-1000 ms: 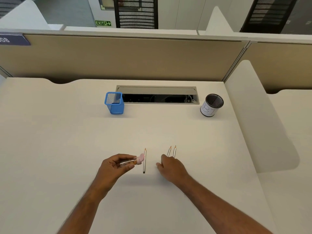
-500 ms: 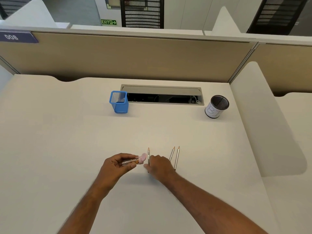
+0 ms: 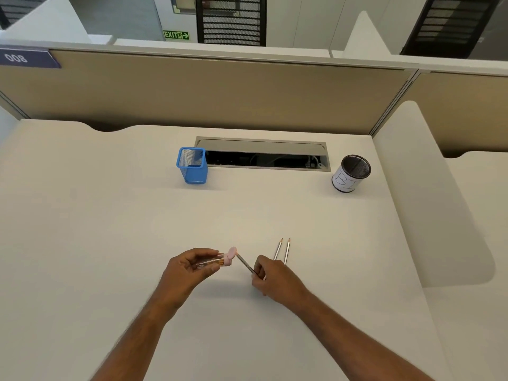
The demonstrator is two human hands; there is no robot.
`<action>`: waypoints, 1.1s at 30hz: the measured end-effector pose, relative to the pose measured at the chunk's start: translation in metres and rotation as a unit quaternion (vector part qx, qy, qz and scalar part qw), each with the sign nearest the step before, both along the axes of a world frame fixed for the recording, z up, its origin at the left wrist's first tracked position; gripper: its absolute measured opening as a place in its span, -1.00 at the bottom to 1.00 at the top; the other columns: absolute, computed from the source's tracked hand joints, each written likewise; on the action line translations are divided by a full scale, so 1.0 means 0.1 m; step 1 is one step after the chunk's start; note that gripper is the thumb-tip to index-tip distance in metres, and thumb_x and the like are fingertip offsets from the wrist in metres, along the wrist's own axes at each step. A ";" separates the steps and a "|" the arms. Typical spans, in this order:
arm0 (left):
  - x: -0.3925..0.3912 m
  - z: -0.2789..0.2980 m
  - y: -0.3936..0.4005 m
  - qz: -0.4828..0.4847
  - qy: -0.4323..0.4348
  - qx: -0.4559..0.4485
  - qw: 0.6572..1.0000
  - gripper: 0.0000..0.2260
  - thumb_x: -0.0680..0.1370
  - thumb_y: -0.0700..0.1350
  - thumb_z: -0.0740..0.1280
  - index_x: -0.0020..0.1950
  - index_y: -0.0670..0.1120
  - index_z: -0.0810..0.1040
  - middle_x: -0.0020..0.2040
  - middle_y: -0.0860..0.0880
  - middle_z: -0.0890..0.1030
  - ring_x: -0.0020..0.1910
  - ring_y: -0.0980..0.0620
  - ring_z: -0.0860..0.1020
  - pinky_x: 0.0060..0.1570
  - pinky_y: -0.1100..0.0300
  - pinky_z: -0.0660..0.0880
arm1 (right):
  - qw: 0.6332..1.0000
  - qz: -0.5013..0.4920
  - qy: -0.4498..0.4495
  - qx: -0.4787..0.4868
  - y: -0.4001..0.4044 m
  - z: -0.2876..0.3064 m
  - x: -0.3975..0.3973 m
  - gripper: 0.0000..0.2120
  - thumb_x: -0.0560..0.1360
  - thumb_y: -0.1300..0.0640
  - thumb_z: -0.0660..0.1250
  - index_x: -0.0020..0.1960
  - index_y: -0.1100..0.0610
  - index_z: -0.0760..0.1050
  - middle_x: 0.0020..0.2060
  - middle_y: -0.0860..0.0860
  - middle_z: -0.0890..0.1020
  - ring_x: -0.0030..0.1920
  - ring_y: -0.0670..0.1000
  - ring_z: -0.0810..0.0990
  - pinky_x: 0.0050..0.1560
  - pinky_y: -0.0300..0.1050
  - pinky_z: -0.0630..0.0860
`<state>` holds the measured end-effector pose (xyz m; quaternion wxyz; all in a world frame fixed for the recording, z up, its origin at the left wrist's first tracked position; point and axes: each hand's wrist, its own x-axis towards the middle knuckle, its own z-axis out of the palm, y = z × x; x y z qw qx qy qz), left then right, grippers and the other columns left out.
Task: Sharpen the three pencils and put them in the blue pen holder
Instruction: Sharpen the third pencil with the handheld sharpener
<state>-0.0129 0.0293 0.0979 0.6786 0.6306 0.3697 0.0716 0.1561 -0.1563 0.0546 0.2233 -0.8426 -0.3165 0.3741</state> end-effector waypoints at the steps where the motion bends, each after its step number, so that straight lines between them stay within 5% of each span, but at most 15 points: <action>1: 0.01 0.00 -0.01 0.001 0.001 -0.001 1.000 -0.75 0.54 -0.29 0.56 0.18 -0.04 0.76 0.11 -0.02 0.82 0.17 0.04 0.77 0.14 0.26 0.67 | 1.000 -0.011 0.019 0.019 -0.06 0.04 0.02 -0.90 0.57 0.00 0.32 -0.06 0.00 0.45 -0.19 0.00 0.68 -0.31 0.07 0.71 -0.36 -0.10 0.56; 4: 0.04 0.01 -0.05 0.006 0.006 -0.011 1.000 -0.76 0.55 -0.26 0.57 0.18 -0.05 0.75 0.11 -0.04 0.82 0.14 -0.03 0.78 0.22 0.14 0.63 | 0.996 -0.043 0.036 0.073 -0.22 0.19 0.08 -0.91 0.63 0.00 0.34 -0.02 -0.03 0.49 -0.16 -0.05 0.65 -0.35 0.04 0.68 -0.40 -0.28 0.44; 8: 0.08 0.05 -0.08 0.014 0.006 -0.018 1.000 -0.78 0.55 -0.24 0.57 0.18 -0.06 0.75 0.10 -0.05 0.82 0.10 -0.09 0.79 0.18 0.14 0.64 | 0.987 -0.079 0.020 0.138 -0.42 0.43 0.15 -0.94 0.65 0.05 0.39 -0.01 -0.03 0.55 -0.18 -0.16 0.67 -0.39 -0.12 0.56 -0.27 -0.17 0.52; 13: 0.14 0.12 -0.14 0.011 0.007 -0.008 1.000 -0.79 0.55 -0.21 0.57 0.17 -0.05 0.75 0.07 -0.04 0.83 0.07 -0.09 0.80 0.19 0.10 0.64 | 0.979 -0.091 0.014 0.183 -0.59 0.64 0.21 -0.95 0.63 0.04 0.42 -0.01 -0.08 0.59 -0.18 -0.19 0.65 -0.20 0.06 0.58 -0.11 0.05 0.60; 19: 0.19 0.20 -0.22 -0.001 -0.009 -0.012 1.000 -0.79 0.55 -0.22 0.57 0.17 -0.06 0.75 0.07 -0.07 0.82 0.07 -0.12 0.79 0.22 0.05 0.65 | 0.980 -0.069 -0.011 0.188 -0.65 0.75 0.19 -0.95 0.62 0.04 0.43 -0.01 -0.10 0.60 -0.12 -0.20 0.66 -0.15 -0.05 0.60 -0.16 -0.32 0.44; 33: 0.19 0.33 -0.27 -0.041 -0.030 -0.013 0.999 -0.75 0.54 -0.33 0.56 0.16 -0.10 0.75 0.10 -0.07 0.82 0.16 -0.02 0.77 0.14 0.23 0.68 | 0.969 -0.054 -0.079 0.228 -0.64 0.87 0.17 -0.91 0.59 0.11 0.49 0.03 -0.08 0.66 -0.05 -0.22 0.63 -0.05 -0.08 0.65 -0.14 -0.40 0.39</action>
